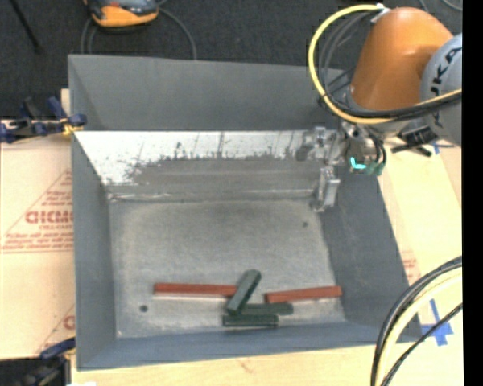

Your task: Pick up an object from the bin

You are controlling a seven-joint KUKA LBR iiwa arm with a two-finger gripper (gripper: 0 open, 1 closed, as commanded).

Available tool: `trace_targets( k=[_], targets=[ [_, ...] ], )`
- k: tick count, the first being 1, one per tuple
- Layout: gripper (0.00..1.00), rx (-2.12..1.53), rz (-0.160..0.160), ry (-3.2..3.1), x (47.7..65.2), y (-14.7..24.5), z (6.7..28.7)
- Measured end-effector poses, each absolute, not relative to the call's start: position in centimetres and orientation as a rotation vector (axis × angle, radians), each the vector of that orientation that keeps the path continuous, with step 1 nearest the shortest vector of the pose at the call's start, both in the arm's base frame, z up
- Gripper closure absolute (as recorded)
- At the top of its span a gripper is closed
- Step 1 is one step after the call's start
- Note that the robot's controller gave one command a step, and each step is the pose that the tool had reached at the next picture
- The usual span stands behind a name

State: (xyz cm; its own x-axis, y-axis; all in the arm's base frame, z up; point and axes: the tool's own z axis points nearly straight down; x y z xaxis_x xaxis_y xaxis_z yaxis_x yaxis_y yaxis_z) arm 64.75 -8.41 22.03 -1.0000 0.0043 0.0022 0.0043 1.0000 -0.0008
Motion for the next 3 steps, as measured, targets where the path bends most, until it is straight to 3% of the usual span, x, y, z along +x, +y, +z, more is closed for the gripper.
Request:
trace_targets(
  k=[1, 2, 3],
  targets=[
    [0.0, -0.005, 0.003, -3.148, 64.9, -8.4, 22.5],
    [0.0, 0.068, 0.004, -3.152, 64.9, -2.7, 16.7],
    [1.0, 0.598, 0.002, -3.089, 64.2, -5.4, 7.6]
  ],
)
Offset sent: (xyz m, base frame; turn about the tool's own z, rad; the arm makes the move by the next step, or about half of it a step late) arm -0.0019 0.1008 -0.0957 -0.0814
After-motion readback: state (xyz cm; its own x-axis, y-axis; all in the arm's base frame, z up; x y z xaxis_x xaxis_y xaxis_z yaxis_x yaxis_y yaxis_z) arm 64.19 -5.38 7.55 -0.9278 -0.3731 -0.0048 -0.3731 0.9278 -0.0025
